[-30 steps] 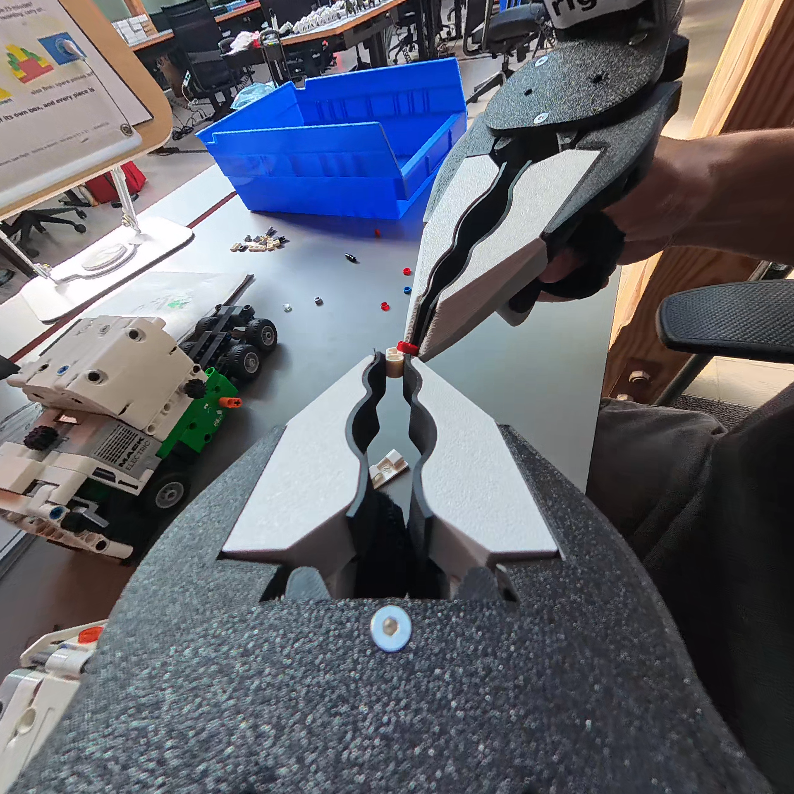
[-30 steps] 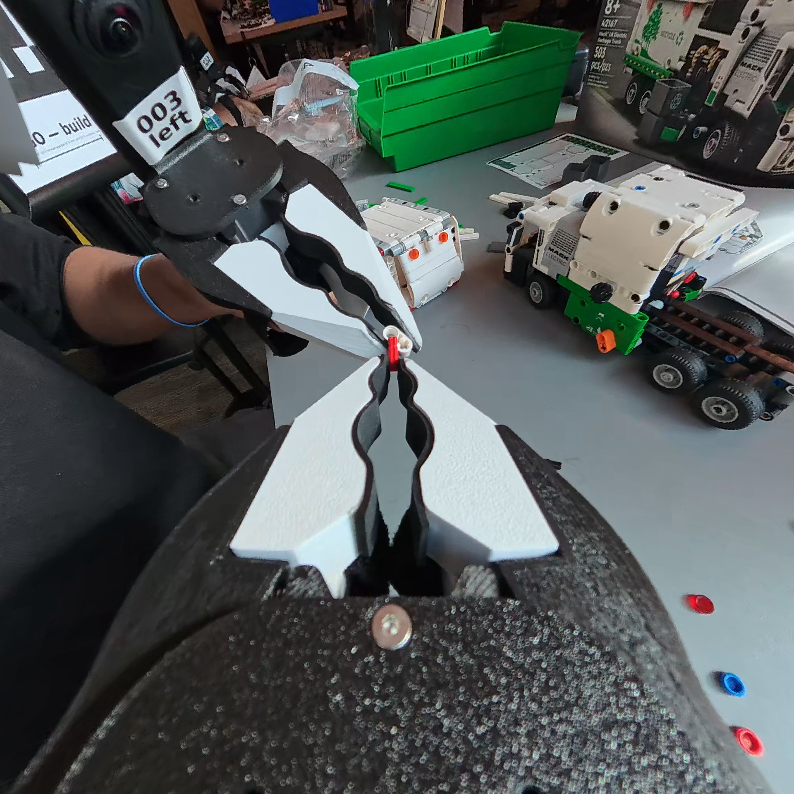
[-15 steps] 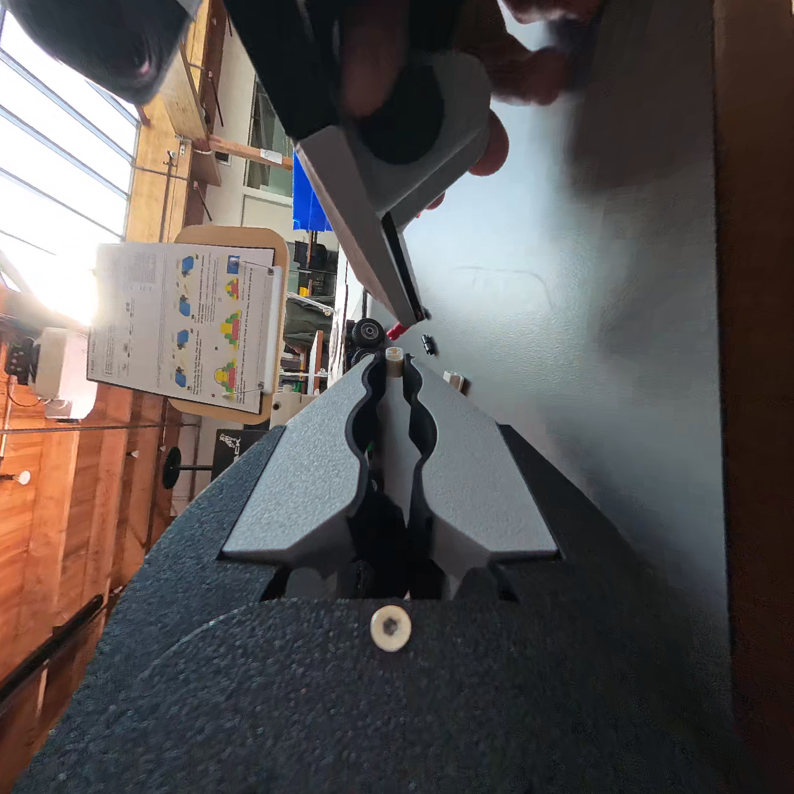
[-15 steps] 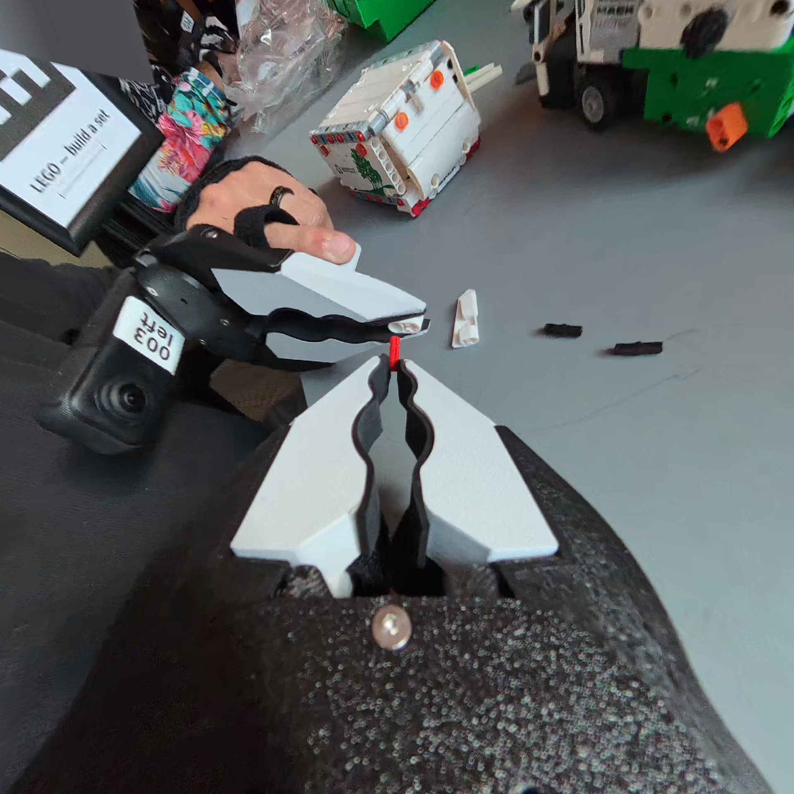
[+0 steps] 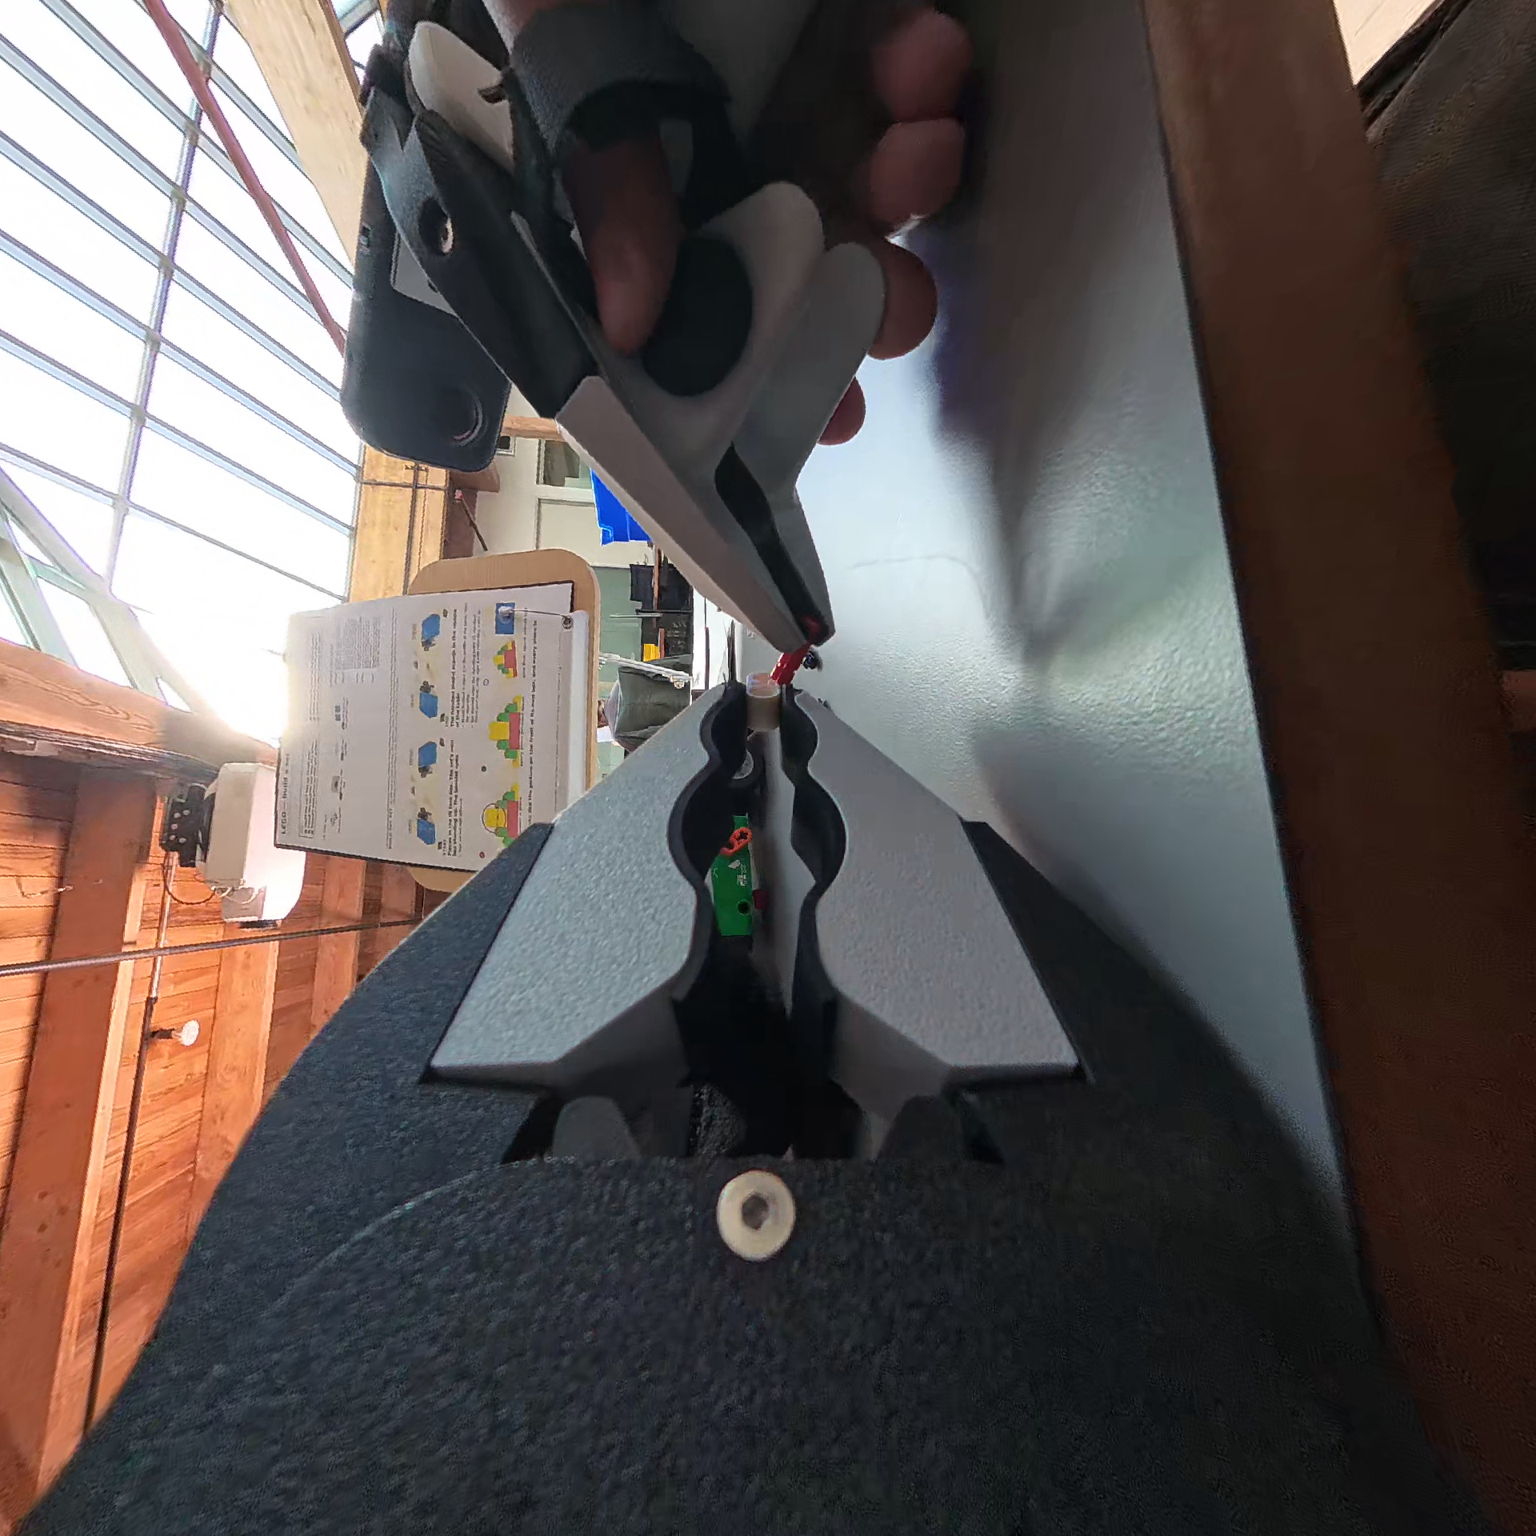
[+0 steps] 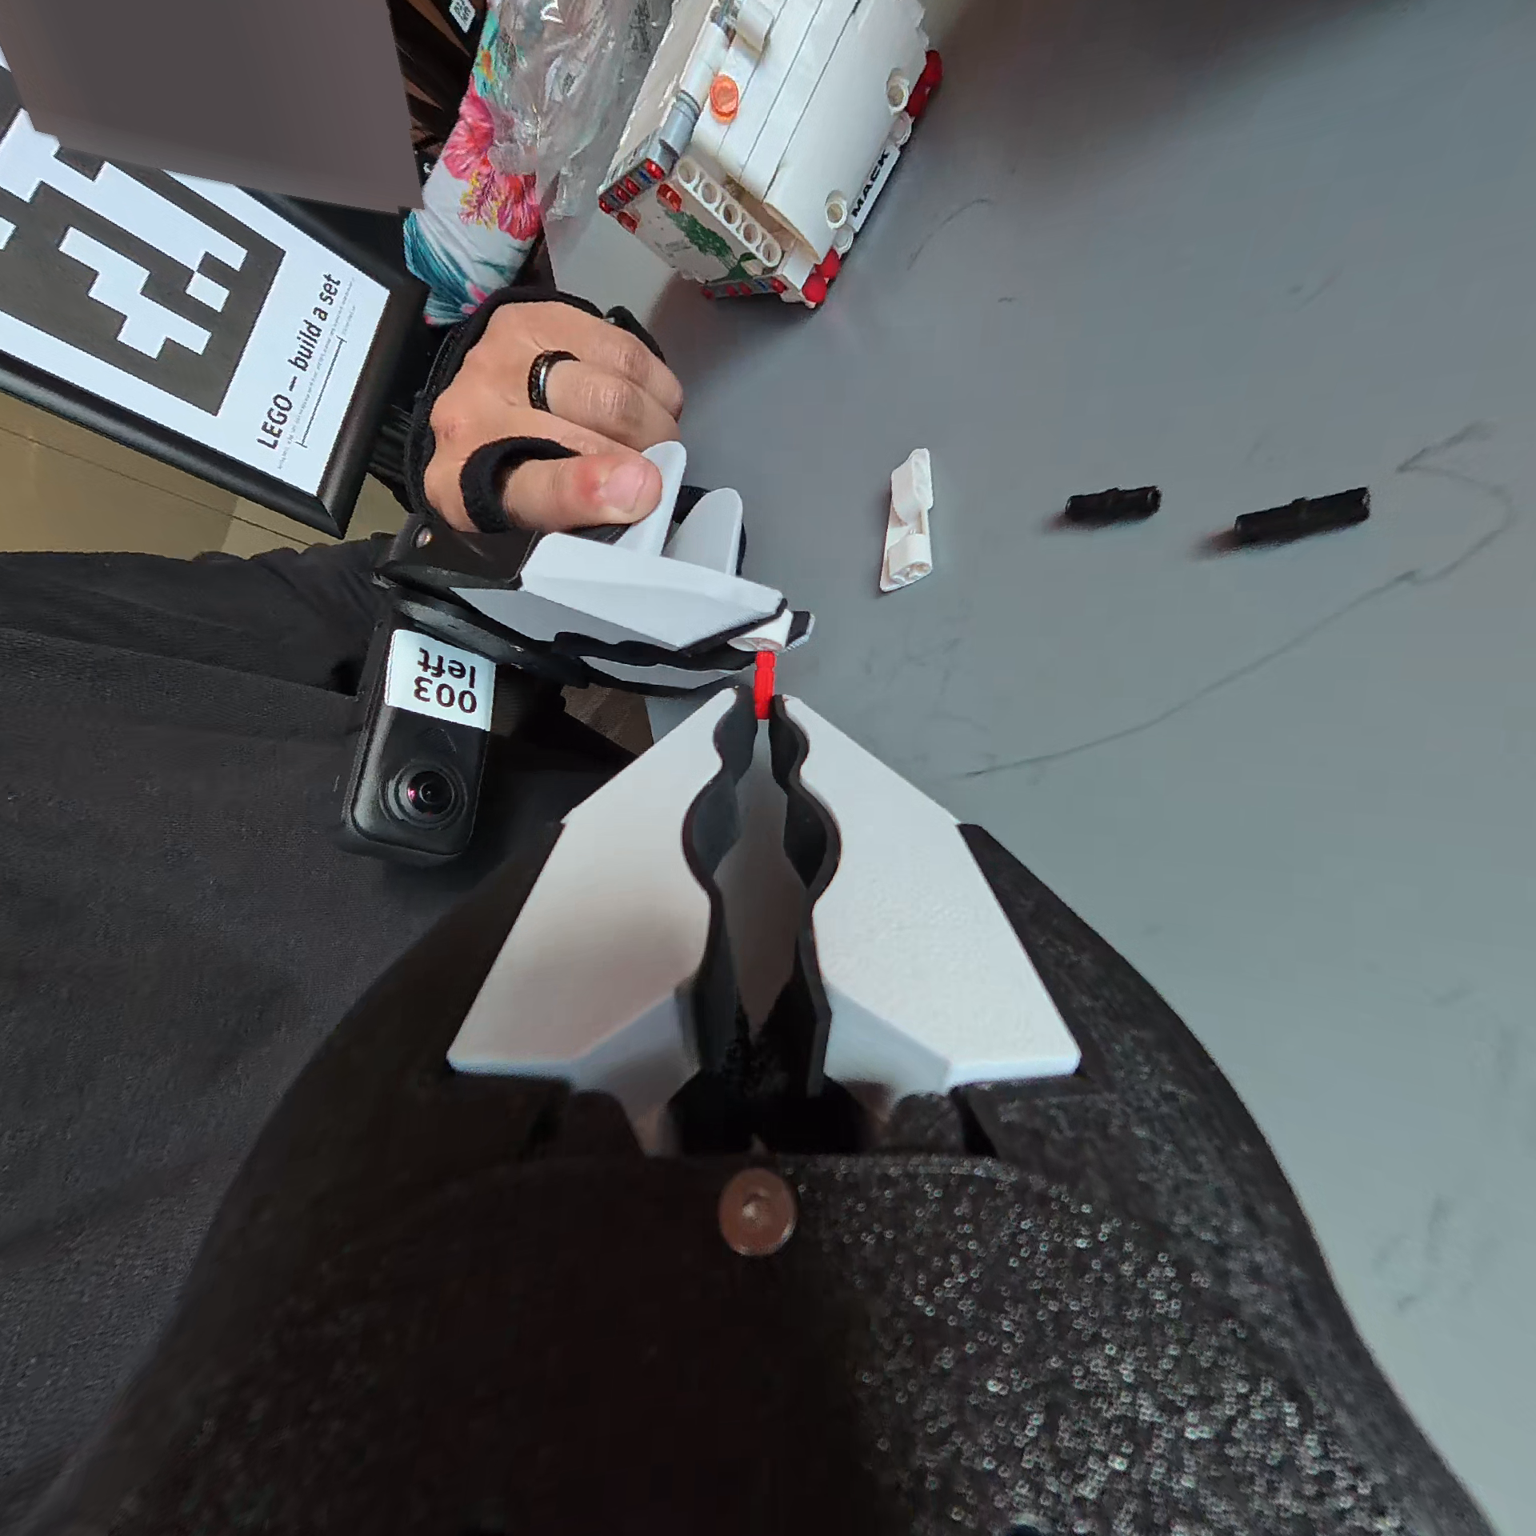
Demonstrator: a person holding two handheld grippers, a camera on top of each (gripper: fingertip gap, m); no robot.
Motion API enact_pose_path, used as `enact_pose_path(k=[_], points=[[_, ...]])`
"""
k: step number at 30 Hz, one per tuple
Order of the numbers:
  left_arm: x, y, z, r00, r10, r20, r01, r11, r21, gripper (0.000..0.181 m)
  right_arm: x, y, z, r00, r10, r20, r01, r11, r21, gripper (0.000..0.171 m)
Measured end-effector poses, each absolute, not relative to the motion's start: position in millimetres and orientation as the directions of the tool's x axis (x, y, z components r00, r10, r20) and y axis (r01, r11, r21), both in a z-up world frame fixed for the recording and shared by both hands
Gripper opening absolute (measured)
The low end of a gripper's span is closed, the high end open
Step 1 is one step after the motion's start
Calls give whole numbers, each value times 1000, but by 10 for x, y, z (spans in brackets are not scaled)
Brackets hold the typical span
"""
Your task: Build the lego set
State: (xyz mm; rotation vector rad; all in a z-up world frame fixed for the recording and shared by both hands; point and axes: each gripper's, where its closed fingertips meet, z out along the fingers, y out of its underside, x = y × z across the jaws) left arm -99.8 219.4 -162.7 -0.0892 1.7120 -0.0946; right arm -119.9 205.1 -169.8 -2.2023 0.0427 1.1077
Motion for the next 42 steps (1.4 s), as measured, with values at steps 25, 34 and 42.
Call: enact_pose_path(k=[25,34,42], points=[[-1012,2168,-1799,-284,-60,-957,71,994,-83,6,-1174,2054,-1802,516,121,-848,-339,-880,-332,2],[-996,2178,-1815,-294,-12,-956,77,996,-36,6,-1144,2072,-1816,511,91,-855,-366,-877,-312,2],[-1000,2171,-1833,-308,54,-950,91,995,27,6,-1146,2065,-1823,506,82,-859,-366,-881,-299,2]])
